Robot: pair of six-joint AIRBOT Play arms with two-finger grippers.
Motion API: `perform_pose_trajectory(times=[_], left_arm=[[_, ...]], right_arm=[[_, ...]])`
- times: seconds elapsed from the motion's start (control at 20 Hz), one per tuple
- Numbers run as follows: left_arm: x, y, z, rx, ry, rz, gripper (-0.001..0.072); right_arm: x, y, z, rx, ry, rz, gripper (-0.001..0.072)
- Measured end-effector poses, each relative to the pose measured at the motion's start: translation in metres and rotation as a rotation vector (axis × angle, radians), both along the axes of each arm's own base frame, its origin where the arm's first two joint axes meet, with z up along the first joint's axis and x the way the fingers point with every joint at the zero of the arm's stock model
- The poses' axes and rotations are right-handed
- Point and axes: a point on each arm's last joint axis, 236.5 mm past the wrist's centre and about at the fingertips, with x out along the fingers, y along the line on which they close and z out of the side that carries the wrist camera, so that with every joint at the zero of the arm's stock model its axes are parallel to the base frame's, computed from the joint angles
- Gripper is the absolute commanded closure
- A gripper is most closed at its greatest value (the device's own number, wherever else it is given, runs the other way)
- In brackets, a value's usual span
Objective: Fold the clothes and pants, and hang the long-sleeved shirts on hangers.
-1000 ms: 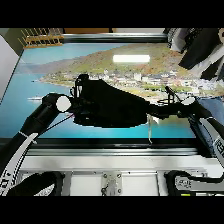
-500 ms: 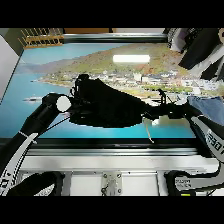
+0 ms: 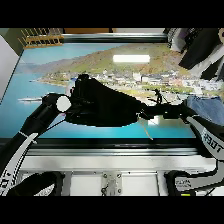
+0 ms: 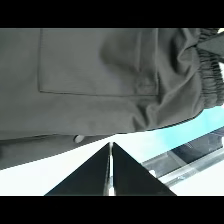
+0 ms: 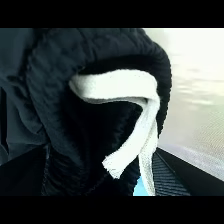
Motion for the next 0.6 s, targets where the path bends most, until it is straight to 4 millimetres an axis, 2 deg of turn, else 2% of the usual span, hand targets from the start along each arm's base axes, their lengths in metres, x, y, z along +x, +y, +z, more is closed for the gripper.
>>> perform_pose_trajectory(times=[0.25, 0.3, 0.35, 0.4, 0.6], left_arm=[[0.001, 0.0, 0.0, -0.001, -0.002, 0.001, 0.0699], [0.001, 0.0, 0.0, -0.001, -0.002, 0.001, 0.0699], [0.001, 0.0, 0.0, -0.001, -0.002, 0.001, 0.0699], [0.001, 0.0, 0.0, -0.001, -0.002, 0.001, 0.0699], [0.001, 0.0, 0.0, -0.002, -0.002, 0.001, 0.0699]], right_arm=[[-0.003, 0.022, -0.003, 0.006, 0.001, 0.018, 0.0025], [-0.003, 0.026, -0.003, 0.006, -0.002, 0.019, 0.0198], [-0.002, 0.029, -0.005, -0.006, -0.01, 0.02, 0.051], [-0.002, 0.033, -0.005, -0.007, -0.021, 0.025, 0.0673], [0.009, 0.049, 0.01, 0.037, -0.116, 0.033, 0.0691]])
